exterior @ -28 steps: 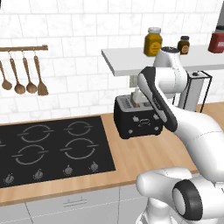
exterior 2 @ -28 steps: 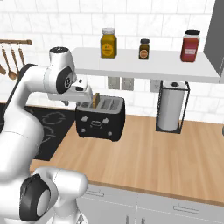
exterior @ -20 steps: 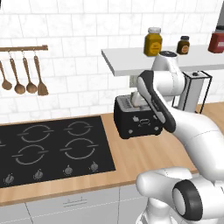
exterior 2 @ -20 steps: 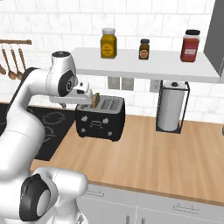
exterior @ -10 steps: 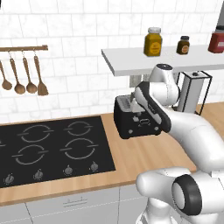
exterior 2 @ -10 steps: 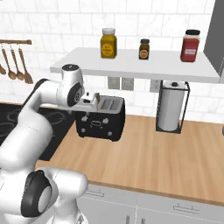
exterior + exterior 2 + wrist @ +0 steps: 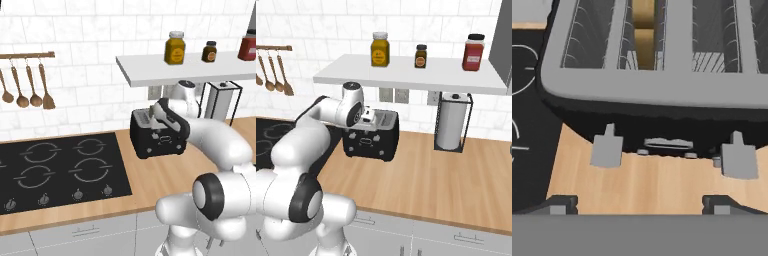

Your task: Start the toaster. Once the lever pops up, take the bread to the plate on the dining counter.

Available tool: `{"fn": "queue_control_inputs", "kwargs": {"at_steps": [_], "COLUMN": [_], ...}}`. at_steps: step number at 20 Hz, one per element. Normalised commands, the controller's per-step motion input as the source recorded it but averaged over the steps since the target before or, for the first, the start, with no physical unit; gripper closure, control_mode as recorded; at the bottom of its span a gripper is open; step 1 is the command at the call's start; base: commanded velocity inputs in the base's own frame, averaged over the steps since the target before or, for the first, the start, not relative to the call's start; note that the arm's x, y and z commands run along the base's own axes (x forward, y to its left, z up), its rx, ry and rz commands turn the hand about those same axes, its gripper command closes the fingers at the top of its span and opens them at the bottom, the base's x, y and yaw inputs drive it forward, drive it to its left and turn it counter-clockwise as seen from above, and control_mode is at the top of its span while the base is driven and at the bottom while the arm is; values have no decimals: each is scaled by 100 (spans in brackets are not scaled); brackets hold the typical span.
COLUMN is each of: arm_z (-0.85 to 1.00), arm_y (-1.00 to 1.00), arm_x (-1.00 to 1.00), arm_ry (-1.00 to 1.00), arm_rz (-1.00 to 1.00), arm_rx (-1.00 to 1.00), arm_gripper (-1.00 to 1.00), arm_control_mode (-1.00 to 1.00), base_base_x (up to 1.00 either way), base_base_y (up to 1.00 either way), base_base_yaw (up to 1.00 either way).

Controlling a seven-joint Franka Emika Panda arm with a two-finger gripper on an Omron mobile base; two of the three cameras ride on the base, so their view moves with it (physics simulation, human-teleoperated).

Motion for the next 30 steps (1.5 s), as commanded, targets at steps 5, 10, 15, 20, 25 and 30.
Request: {"fn": "queue_control_inputs", "kwargs": {"at_steps": [5, 10, 15, 20, 25, 30], "arm_z": [-39, -40, -26, -15, -7, -1], "arm_y": [0, 0, 0, 0, 0, 0], "arm_x": [38, 46, 15, 0, 0, -2], "arm_ry": [0, 0, 0, 0, 0, 0], "arm_rz": [-14, -12, -3, 0, 0, 0], "arm_rx": [0, 0, 0, 0, 0, 0], "arm_gripper": [-100, -100, -100, -100, -100, -100], "arm_control_mode": [-100, -100, -100, -100, -100, -100], "base_base_x": [0, 0, 0, 0, 0, 0], "base_base_y": [0, 0, 0, 0, 0, 0], "base_base_yaw": [0, 0, 0, 0, 0, 0]}}
